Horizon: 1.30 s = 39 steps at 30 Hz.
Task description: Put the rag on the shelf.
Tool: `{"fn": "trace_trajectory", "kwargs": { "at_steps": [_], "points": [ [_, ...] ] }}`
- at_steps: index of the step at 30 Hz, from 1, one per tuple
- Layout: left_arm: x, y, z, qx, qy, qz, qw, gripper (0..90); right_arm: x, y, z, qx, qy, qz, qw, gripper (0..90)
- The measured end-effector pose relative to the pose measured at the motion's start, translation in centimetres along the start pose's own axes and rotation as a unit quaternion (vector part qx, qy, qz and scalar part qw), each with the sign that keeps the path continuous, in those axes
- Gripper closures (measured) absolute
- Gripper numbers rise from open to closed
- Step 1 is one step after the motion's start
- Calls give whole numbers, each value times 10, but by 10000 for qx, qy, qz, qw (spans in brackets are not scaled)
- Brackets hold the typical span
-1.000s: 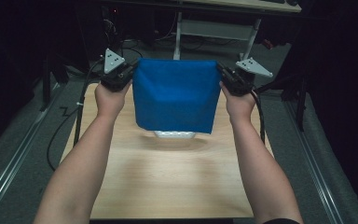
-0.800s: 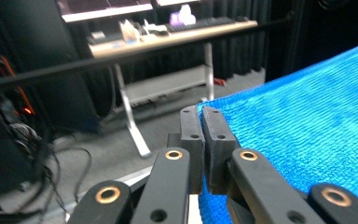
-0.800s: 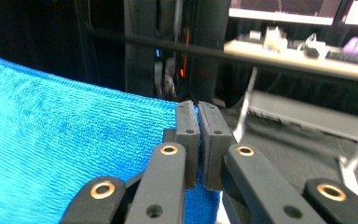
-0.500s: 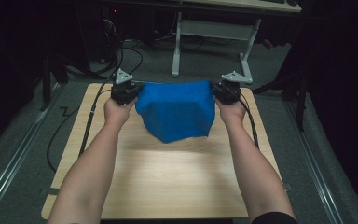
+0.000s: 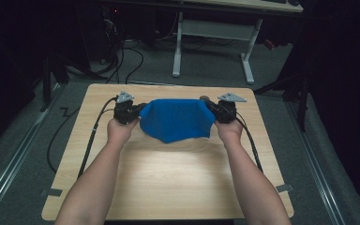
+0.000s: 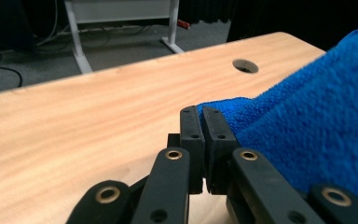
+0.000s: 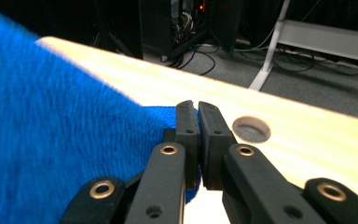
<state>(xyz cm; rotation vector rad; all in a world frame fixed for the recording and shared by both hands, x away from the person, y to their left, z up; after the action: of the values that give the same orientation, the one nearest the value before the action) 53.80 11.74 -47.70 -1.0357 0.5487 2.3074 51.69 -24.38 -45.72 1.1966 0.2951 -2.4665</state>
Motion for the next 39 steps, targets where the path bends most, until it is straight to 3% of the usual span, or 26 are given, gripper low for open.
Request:
{"fn": "trace_trajectory", "kwargs": {
  "at_steps": [10,18,32,35,39],
  "points": [
    [17,7,-17,246,-93,170,9995,879,25,-12,-2,-158,-94,-92,9998,882],
    [30,9,-33,359,-198,292,9987,877,37,-12,-4,-175,-132,-125,9997,880],
    [39,8,-22,298,-123,384,9987,848,41,-6,-23,-94,-330,-293,9990,872],
    [40,7,-17,222,-122,366,9990,771,44,-3,-25,-35,-390,-444,9982,802],
    [40,4,-7,39,-44,385,9992,669,44,0,-23,64,-449,-445,9980,731]
  ]
}}
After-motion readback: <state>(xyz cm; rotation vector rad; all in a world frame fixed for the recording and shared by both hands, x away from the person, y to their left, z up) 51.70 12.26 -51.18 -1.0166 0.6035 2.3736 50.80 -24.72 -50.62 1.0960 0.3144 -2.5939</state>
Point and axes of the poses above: each handheld gripper's, and its own axes: z roughly backward along the jaws, x roughly out of its underside, y roughly to its right, the point moved 1 cm from there along -z, roughly forward along the jaws, and after that the axes turned 12 degrees about -y, right-handed, at the moved point
